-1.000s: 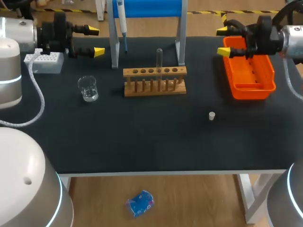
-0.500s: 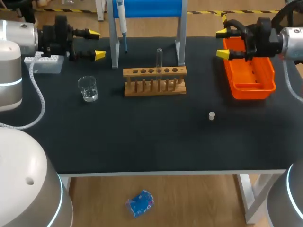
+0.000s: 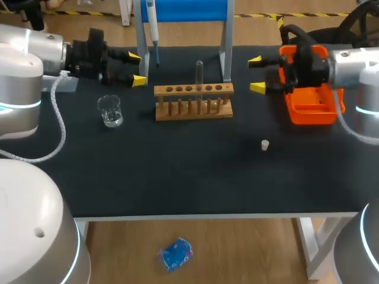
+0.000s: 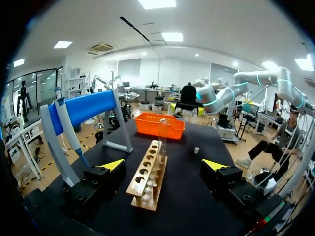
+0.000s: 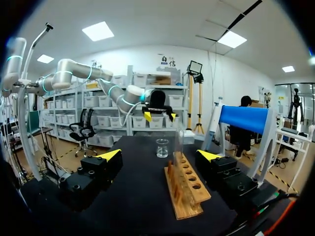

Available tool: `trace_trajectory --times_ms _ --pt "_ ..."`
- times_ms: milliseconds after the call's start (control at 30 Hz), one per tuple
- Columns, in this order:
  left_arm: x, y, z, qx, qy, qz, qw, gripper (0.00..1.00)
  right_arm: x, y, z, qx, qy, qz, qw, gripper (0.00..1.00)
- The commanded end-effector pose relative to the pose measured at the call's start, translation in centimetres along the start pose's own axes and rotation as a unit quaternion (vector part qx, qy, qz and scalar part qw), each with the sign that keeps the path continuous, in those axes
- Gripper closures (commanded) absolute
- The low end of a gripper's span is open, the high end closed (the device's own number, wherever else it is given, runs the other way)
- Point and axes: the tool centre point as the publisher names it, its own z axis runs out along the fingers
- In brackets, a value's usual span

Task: Invert the test tube, pick up the pipette, mount the tip to pipette, aspirate from beaker and dispense into the tube, eject the tip, return the pipette, and cap with the stopper.

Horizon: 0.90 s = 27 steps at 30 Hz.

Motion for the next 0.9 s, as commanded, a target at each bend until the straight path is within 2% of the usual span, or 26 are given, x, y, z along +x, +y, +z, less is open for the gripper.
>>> trace_trajectory --times_ms 33,167,600,900 --pt "-0.1 0.0 0.1 0.0 0.001 0.0 1.0 0.0 -1.5 -1.1 1.8 -0.013 0.016 0.0 1.0 0.0" --pt "-0.1 0.0 0.1 0.0 0.001 0.0 1.0 0.0 -2.0 -1.1 3.3 -0.021 0.035 0.001 0.999 0.0" --pt "-0.1 0.0 0.1 0.0 0.001 0.0 1.0 0.0 -2.0 -1.0 3.2 -0.02 0.034 0.003 0.999 0.0" --pt "-0.1 0.0 0.1 0.0 0.001 0.0 1.0 0.0 -3.2 -2.0 6.5 -0.012 0.044 0.008 0.999 0.0"
